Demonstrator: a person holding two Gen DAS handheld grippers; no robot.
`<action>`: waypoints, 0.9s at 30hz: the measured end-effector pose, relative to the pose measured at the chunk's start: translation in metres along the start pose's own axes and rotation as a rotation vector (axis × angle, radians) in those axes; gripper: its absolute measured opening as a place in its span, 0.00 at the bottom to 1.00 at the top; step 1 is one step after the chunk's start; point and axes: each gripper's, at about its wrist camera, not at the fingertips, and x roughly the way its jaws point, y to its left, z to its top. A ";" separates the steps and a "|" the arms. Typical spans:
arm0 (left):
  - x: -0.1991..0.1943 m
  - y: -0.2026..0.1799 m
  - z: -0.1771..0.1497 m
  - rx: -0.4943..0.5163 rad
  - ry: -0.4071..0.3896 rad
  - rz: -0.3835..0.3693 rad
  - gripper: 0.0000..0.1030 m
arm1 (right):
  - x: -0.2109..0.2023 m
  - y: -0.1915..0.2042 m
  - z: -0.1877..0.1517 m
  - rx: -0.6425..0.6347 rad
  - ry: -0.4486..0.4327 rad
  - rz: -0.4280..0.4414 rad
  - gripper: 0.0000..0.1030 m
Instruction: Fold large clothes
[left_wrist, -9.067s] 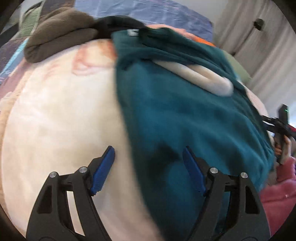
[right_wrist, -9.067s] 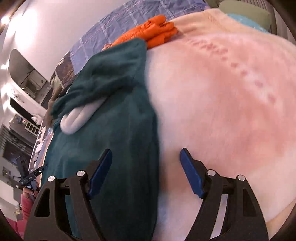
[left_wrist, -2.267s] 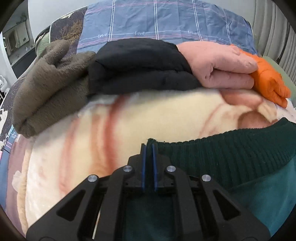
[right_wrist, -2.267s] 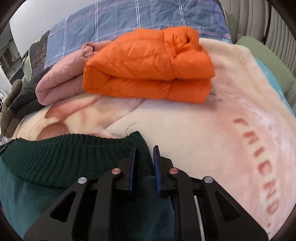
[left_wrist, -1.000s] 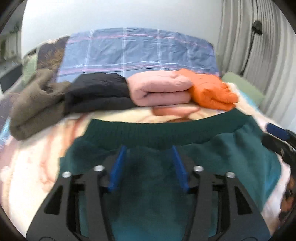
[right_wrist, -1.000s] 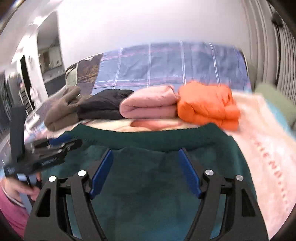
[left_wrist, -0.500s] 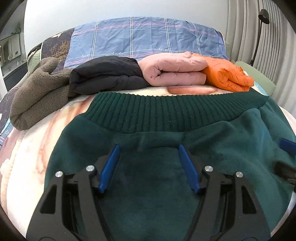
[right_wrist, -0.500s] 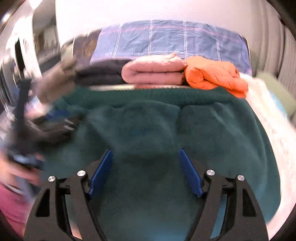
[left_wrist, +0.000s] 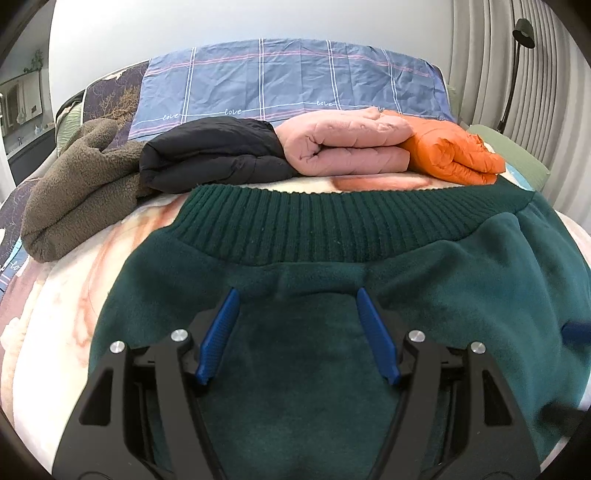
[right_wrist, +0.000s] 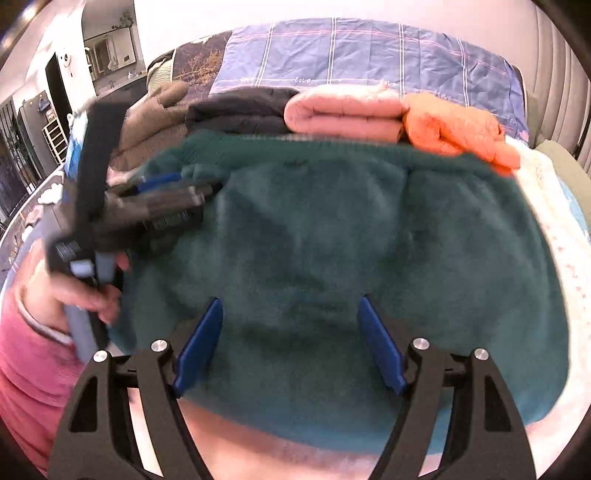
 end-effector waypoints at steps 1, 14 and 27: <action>0.000 0.000 0.000 -0.001 0.000 -0.002 0.66 | -0.006 0.000 0.011 -0.005 -0.035 0.002 0.74; -0.004 0.002 -0.003 -0.016 -0.030 -0.028 0.66 | 0.120 -0.048 0.096 0.075 0.080 -0.105 0.61; -0.007 0.009 -0.004 -0.041 -0.048 -0.064 0.66 | 0.078 -0.038 0.098 0.121 0.005 -0.075 0.62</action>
